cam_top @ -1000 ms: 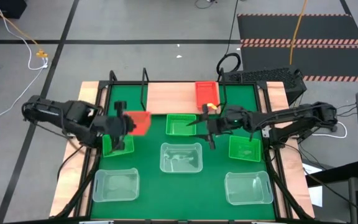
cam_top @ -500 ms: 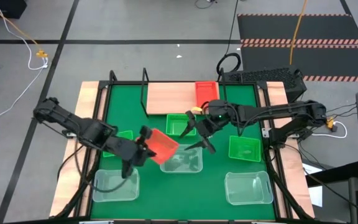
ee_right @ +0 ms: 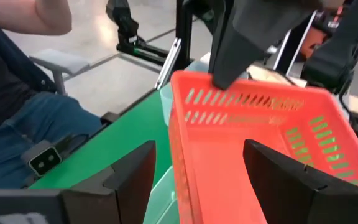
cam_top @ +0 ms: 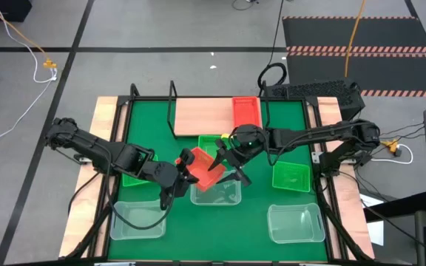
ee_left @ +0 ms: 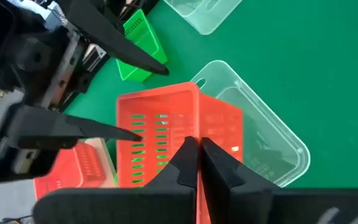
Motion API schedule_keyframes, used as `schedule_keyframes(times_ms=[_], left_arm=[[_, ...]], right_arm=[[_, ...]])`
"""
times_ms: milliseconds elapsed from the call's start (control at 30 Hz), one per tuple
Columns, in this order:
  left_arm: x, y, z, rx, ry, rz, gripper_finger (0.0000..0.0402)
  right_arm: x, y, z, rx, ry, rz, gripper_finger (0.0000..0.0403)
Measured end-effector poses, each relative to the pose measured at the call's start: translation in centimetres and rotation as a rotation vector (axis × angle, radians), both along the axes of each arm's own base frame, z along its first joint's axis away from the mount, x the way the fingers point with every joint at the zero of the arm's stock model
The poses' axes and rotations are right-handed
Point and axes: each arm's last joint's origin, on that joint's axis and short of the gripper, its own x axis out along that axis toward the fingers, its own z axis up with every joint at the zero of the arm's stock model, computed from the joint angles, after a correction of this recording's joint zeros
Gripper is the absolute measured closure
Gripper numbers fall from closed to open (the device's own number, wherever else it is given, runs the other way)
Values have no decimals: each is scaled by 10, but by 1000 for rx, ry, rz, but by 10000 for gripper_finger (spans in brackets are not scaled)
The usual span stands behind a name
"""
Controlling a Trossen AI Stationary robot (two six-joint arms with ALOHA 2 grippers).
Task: Stack baskets on shelf by color
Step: Stack the orange bin on top of the stacked orange bins on the shelf
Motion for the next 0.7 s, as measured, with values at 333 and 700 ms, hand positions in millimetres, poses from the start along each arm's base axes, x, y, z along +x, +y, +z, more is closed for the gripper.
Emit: schedule_keyframes(times_ms=[333,700], left_arm=[[4,9,1,0,-14,24,398],[10,41,1,-73,-66,432,325]], right_arm=[[-4,0,-8,-18,87,7,271],[-16,-12,13,-338,143,-241,399]])
